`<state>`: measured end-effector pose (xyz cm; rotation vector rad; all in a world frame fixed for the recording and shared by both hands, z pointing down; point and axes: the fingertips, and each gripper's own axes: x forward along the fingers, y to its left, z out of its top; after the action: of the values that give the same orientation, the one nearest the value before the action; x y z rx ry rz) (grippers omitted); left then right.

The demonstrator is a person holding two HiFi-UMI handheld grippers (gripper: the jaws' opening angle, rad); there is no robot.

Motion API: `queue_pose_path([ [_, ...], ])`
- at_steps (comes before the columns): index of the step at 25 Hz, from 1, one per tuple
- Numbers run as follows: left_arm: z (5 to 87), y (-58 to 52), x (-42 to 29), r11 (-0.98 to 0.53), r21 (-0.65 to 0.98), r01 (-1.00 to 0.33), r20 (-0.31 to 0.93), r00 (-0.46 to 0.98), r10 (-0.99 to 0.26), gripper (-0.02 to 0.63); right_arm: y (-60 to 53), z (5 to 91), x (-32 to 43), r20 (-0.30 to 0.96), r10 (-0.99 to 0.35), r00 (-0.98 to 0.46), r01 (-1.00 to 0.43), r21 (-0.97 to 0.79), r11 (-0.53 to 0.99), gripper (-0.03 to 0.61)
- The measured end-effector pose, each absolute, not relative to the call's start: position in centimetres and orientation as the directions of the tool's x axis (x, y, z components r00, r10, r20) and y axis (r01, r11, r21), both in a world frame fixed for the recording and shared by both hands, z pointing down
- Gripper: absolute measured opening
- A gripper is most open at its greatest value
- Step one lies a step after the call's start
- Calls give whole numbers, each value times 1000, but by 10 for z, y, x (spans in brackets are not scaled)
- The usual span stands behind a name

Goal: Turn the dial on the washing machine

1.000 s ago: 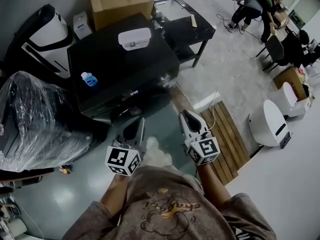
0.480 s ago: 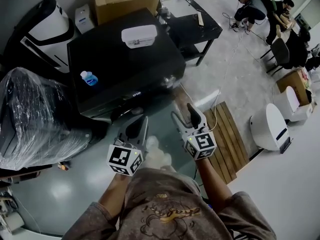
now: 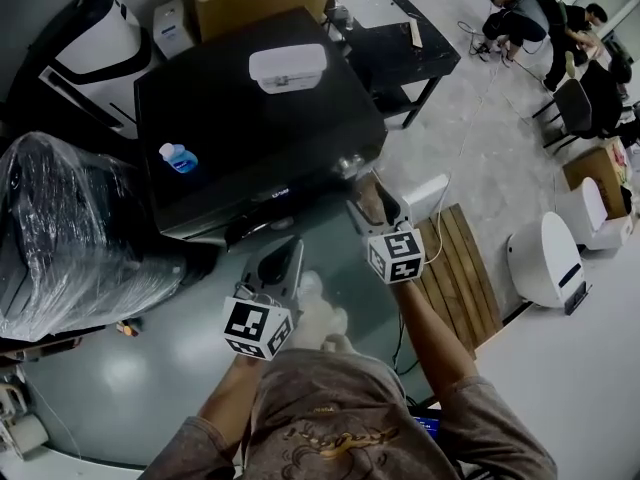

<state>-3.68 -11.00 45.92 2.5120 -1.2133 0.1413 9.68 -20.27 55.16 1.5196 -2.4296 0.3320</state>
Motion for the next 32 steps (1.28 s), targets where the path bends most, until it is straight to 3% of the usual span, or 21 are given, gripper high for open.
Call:
queue_pose_path([
  [12,476,-126,-41,-546,281,-789,267,611,-745,-8,-269,618,102,429,-830,-356,-920,-5,392,253],
  [23,483,-136,-45,-526,275,-804,291,592,-752,-8,-285,626,102,422,-834,-354,-928,-49,369,253],
  [32,486,-138,-41,-530,274,-803,299,594,-747,-8,-285,628,106,379,-822,-425,-890,-342,302,252],
])
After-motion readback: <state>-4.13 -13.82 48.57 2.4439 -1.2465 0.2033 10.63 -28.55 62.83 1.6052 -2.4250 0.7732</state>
